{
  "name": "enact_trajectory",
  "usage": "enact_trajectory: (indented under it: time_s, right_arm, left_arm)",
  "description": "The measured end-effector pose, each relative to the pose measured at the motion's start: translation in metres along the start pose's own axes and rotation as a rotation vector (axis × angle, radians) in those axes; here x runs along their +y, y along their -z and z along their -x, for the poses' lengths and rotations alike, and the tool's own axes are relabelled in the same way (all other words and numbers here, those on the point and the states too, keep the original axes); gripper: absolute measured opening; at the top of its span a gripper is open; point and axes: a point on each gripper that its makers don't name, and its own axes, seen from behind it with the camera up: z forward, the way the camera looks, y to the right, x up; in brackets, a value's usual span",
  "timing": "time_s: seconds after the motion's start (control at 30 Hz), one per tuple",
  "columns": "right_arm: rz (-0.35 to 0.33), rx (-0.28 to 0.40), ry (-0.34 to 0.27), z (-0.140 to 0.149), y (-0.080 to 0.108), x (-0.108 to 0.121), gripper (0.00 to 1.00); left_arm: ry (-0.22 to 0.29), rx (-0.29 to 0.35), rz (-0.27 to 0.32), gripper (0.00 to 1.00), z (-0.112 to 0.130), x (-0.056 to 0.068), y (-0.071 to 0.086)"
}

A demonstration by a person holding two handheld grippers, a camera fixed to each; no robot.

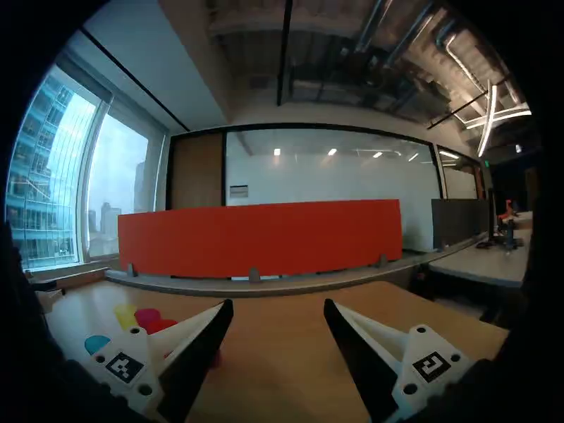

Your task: Pour water

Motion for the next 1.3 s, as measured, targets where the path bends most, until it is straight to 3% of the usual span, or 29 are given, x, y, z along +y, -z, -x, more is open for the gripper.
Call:
enact_trajectory:
  time_s: [1.3]
  right_arm:
    - [0.002, -0.012, 0.010, 0.001, 0.000, 0.003, 1.00]
  left_arm:
    - [-0.007, -0.030, 0.005, 0.96, 0.013, -0.002, -0.002]
